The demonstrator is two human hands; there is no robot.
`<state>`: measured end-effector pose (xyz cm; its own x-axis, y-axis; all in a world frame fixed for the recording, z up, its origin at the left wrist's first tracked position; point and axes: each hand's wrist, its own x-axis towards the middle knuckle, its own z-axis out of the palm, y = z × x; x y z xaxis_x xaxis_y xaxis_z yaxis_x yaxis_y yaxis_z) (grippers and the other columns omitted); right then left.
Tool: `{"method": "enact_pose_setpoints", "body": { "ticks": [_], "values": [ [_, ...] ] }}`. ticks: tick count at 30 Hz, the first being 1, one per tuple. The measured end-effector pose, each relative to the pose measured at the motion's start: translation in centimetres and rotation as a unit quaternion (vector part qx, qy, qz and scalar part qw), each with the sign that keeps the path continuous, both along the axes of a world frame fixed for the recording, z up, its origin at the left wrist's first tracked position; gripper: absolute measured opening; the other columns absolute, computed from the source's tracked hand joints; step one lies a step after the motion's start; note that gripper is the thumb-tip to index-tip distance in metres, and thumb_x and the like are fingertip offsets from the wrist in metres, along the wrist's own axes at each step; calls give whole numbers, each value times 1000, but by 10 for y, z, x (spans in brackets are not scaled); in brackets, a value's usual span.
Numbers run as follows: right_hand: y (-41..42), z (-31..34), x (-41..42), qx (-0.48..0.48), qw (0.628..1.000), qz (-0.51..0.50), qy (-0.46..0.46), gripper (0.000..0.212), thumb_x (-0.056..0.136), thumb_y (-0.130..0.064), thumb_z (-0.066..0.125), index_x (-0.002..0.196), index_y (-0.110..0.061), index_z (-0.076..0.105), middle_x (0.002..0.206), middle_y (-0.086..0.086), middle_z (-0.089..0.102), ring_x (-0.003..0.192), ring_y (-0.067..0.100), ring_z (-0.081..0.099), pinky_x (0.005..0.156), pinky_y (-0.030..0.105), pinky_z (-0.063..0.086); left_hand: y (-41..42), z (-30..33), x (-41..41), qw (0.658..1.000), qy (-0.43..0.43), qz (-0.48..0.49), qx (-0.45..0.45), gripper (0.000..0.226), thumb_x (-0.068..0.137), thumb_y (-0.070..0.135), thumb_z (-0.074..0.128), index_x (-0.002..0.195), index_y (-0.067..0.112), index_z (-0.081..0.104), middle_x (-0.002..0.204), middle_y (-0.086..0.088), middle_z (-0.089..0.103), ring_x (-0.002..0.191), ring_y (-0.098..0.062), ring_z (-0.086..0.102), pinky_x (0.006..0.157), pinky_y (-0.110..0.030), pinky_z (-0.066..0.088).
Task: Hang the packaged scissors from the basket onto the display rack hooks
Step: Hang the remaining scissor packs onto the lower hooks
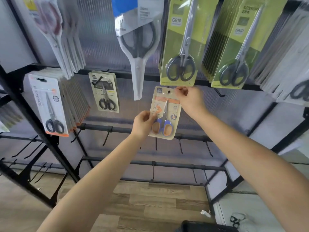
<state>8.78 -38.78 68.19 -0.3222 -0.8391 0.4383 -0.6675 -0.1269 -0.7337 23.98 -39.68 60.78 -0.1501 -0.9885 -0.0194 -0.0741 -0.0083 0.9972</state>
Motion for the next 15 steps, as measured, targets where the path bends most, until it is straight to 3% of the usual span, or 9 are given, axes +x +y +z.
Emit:
{"method": "enact_pose_setpoints", "body": {
  "ticks": [6,10,13,15],
  "values": [
    [-12,-2,-4,22,998,-10,55,21,94,-19,54,99,-3,66,95,8,67,85,13,57,71,18,37,-16,-9,-8,1000,5,14,8,18,93,27,58,99,10,57,101,-10,66,97,-28,64,88,-43,53],
    [-21,-6,-8,31,992,-22,119,23,96,-25,49,100,-5,60,94,10,61,87,22,57,72,31,44,-29,-13,-20,999,5,42,18,21,91,29,60,98,11,53,98,-4,61,89,-18,58,71,-26,47],
    [-23,-14,-13,17,976,-26,215,20,98,-23,46,99,-6,56,90,9,58,82,22,53,67,29,36,-43,-13,-24,998,11,55,22,19,91,29,60,95,11,52,96,-4,62,83,-15,57,62,-19,42],
    [-26,-18,-18,11,963,-24,267,22,98,-22,44,102,-6,59,96,13,62,89,28,57,69,31,39,-53,-11,-25,998,18,63,22,18,91,27,61,94,12,53,94,-2,61,82,-14,56,59,-17,40]
  ]
}}
